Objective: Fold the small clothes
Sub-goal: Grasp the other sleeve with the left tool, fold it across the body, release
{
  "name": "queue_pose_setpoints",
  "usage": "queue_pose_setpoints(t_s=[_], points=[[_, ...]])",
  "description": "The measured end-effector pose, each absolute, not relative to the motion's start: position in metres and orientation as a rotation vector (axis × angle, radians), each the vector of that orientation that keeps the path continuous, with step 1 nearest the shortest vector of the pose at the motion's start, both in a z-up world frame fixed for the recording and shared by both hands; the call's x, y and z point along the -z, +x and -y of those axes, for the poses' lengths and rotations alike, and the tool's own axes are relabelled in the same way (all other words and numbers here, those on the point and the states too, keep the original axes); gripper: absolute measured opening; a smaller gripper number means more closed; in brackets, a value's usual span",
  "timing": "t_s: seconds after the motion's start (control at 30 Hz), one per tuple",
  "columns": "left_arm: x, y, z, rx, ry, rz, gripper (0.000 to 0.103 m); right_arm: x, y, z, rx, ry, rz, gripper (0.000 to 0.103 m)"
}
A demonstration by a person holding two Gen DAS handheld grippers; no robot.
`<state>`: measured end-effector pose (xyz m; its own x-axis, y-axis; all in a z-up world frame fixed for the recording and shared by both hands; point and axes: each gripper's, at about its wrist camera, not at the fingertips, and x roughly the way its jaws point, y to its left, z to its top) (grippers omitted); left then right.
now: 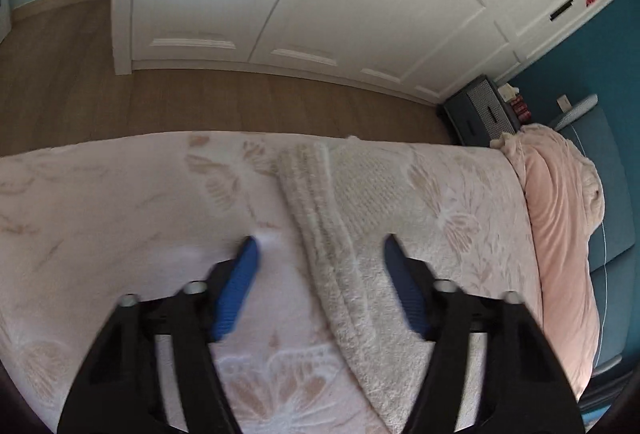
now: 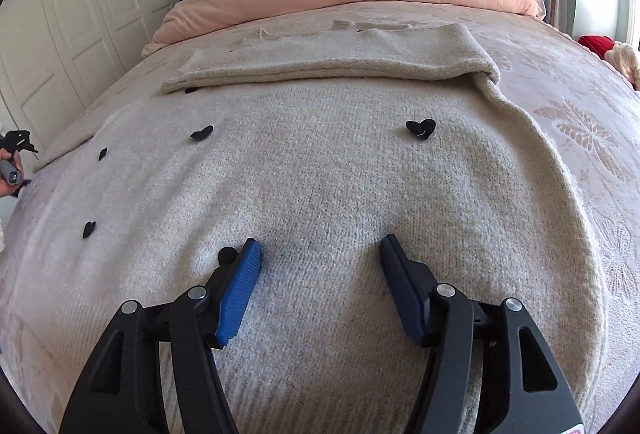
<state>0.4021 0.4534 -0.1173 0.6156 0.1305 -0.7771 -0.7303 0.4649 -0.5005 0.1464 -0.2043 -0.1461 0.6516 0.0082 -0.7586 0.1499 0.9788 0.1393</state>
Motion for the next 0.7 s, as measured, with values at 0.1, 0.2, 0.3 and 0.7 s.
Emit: queue_pose_setpoints(t_s=[0.1, 0.2, 0.3, 0.7], points=[[0.104, 0.413, -0.443, -0.553, -0.920, -0.744, 0.010, 0.148, 0.147, 0.208, 0.067, 0.222, -0.857, 0.064], [0.060, 0.424, -0.404, -0.411, -0.820, -0.684, 0.008, 0.149, 0.148, 0.210, 0.059, 0.235, -0.855, 0.065], [0.007, 0.426, -0.334, -0.193, -0.705, -0.632, 0.008, 0.149, 0.148, 0.211, 0.056, 0.240, -0.851, 0.065], [0.069, 0.339, -0.014, 0.278, -0.632, -0.952, 0.065, 0.147, 0.149, 0.216, 0.025, 0.288, -0.845, 0.067]])
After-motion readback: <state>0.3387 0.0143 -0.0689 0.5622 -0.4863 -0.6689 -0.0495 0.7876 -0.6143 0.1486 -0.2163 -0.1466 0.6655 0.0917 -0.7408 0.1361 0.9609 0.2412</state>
